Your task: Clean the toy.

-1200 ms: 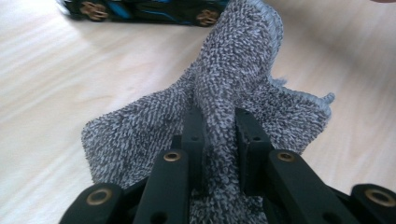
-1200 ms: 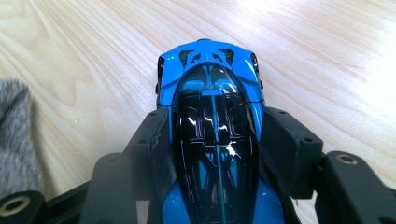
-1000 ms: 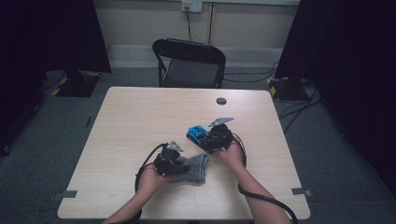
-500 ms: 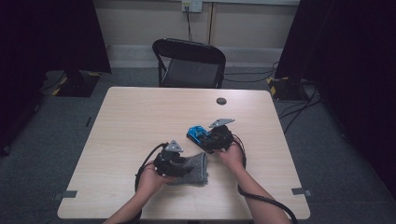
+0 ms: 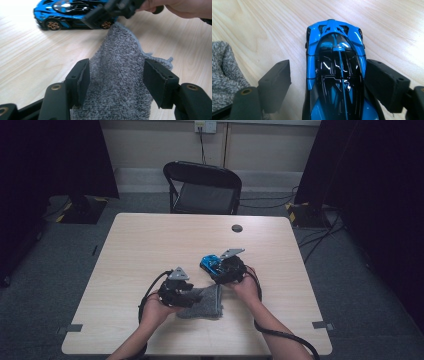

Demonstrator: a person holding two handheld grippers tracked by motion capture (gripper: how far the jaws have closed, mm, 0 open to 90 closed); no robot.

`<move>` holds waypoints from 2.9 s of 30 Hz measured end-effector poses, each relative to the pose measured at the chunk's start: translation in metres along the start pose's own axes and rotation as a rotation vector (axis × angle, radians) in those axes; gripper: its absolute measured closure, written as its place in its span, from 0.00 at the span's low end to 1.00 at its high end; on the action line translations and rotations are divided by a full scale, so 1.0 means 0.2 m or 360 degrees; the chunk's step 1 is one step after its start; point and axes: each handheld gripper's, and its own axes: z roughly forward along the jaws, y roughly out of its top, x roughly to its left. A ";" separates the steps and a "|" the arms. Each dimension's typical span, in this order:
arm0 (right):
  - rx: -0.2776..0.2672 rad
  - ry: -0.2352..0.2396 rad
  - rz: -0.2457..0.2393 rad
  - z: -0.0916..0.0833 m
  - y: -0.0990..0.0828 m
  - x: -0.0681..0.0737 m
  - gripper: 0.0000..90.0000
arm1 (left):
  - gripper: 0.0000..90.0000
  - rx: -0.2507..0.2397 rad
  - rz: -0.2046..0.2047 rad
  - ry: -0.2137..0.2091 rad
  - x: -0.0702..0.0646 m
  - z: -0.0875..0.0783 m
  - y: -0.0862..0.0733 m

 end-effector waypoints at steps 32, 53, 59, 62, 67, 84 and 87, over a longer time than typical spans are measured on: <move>0.0019 0.0616 -0.0292 -0.09 -0.10 0.38 0.49 | 0.42 -0.0058 -0.0188 0.0127 0.15 -0.12 -0.05; 0.0092 0.0599 -0.0216 -0.08 -0.14 0.37 0.83 | 0.31 -0.0076 -0.0129 0.0109 0.18 -0.07 0.01; 0.0089 0.0621 -0.0128 -0.09 -0.16 0.36 0.89 | 0.30 -0.0071 -0.0114 0.0109 0.18 -0.02 0.06; 0.0089 0.0614 -0.0141 -0.11 -0.16 0.36 0.89 | 0.30 -0.0081 -0.0091 0.0111 0.18 0.01 0.09; 0.0101 0.0590 -0.0142 -0.18 -0.20 0.32 0.89 | 0.29 -0.0081 -0.0044 0.0108 0.19 0.06 0.16; 0.0080 0.0451 0.0012 -0.37 -0.39 0.12 0.89 | 0.28 -0.0060 0.0066 0.0035 0.15 0.37 0.33; 0.0078 0.0444 0.0031 -0.38 -0.41 0.11 0.88 | 0.26 -0.0035 0.0099 0.0018 0.15 0.43 0.35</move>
